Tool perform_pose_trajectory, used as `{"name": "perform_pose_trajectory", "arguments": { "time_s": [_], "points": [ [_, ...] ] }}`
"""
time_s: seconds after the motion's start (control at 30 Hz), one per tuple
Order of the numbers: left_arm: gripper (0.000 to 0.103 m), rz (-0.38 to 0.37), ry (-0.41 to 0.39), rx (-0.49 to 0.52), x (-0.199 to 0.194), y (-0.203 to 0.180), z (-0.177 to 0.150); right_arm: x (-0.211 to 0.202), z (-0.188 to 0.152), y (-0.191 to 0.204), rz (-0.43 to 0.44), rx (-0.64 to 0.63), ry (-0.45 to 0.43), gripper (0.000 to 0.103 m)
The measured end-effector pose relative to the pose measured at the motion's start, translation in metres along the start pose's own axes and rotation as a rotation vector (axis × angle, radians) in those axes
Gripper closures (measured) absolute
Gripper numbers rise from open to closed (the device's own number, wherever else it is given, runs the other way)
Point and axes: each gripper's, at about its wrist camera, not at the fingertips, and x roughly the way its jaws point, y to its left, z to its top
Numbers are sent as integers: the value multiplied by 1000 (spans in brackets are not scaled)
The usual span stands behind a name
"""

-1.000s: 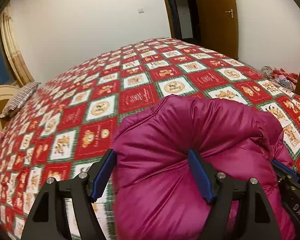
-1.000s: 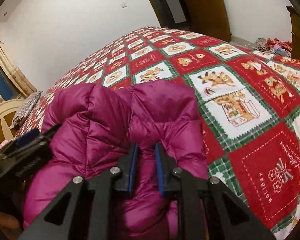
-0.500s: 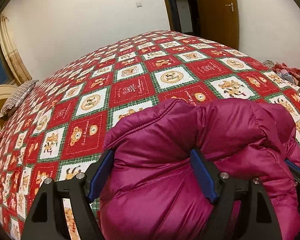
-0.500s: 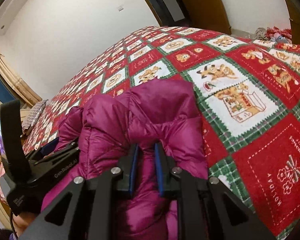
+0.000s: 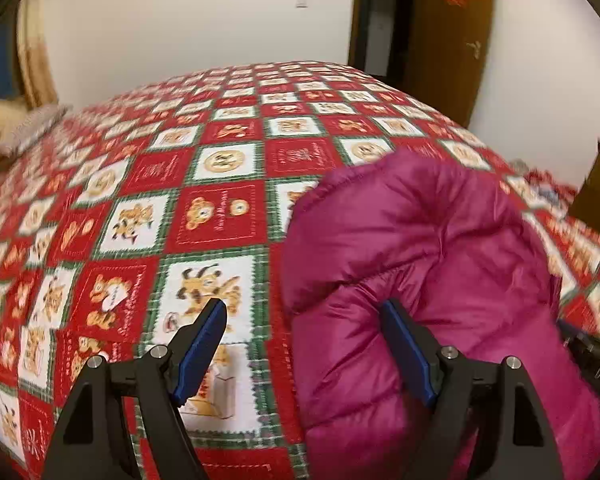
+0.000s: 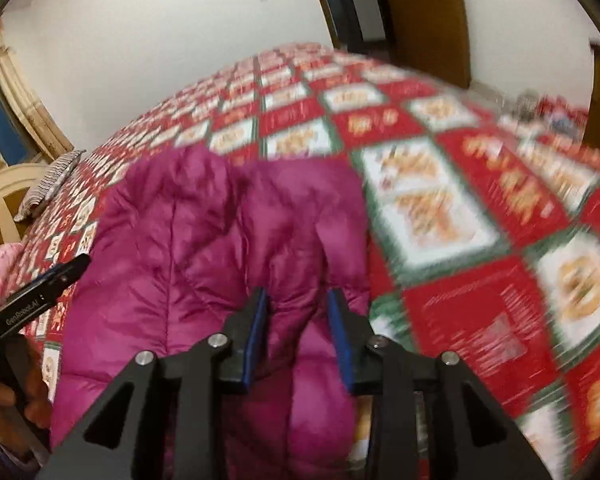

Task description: Fold large clothes

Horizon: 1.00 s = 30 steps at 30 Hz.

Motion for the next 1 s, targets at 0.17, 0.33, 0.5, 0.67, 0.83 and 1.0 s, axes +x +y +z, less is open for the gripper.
{"name": "perform_pose_trajectory", "arguments": {
  "time_s": [0.17, 0.33, 0.5, 0.67, 0.83, 1.0],
  "points": [
    [23, -15, -26, 34, -22, 8, 3, -14, 8, -7, 27, 14, 35, 67],
    [22, -31, -85, -55, -48, 44, 5, -54, 22, -19, 53, 12, -65, 19],
    [16, -207, -21, -271, -29, 72, -5, -40, 24, -23, 83, -13, -36, 5],
    [16, -298, 88, -300, 5, 45, -19, -9, 19, -25, 130, 2, 38, 5],
    [16, -418, 98, -304, 18, 27, -17, 5, 16, -19, 147, -65, 38, 3],
    [15, -455, 92, -241, 30, 7, -13, 11, 11, -15, 166, -110, 41, 3]
  ]
}}
